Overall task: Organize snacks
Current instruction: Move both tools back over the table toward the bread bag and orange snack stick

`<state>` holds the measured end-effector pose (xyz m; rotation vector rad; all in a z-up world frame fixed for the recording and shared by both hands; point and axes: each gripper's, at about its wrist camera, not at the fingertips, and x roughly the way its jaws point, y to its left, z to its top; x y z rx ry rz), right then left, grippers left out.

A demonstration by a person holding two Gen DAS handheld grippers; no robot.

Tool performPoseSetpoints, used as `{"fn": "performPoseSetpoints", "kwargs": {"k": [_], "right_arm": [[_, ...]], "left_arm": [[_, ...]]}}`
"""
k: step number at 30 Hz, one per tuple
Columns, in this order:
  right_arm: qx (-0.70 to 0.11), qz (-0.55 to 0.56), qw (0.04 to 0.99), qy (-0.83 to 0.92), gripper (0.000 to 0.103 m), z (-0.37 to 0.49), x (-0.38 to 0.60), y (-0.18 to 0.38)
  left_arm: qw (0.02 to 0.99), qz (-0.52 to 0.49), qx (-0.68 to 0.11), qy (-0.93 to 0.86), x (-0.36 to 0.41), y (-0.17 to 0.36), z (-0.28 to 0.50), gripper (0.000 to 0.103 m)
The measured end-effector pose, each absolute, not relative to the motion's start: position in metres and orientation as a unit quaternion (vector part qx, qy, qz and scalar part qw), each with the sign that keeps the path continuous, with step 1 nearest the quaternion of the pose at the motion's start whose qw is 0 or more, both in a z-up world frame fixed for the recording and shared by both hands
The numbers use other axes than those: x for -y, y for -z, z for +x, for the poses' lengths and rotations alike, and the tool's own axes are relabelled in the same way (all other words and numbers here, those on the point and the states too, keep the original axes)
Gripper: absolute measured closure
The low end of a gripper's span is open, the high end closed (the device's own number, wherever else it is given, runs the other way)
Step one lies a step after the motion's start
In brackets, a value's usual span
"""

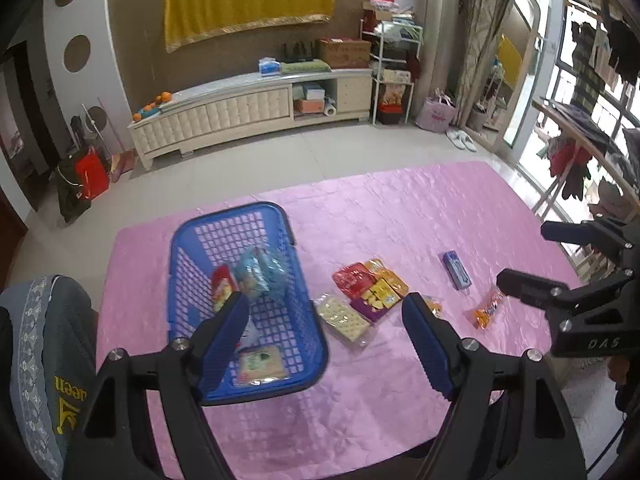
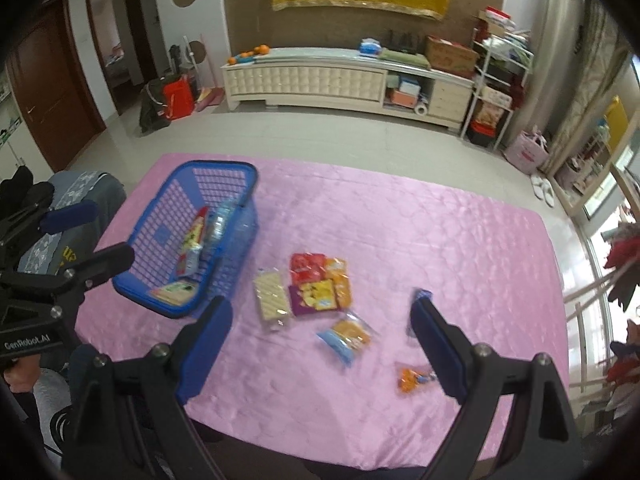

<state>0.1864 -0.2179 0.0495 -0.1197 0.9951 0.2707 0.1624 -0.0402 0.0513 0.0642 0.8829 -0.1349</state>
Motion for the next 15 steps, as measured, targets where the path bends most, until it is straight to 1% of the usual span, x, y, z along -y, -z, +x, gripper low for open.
{"fn": "performPoseSetpoints", "kwargs": {"k": [9, 15], "right_arm": [[-0.500, -0.041, 0.859, -0.106, 0.010, 0.189, 0.269, -0.023], [-0.520, -0.031, 0.848, -0.094, 0.010, 0.192, 0.296, 0.006]], "left_arm": [[0.883, 0.060, -0.457, 0.086, 0.093, -0.016, 0.178, 0.026], [0.866, 0.073, -0.485, 0.098, 0.121, 0.015, 0.192, 0.026]]}}
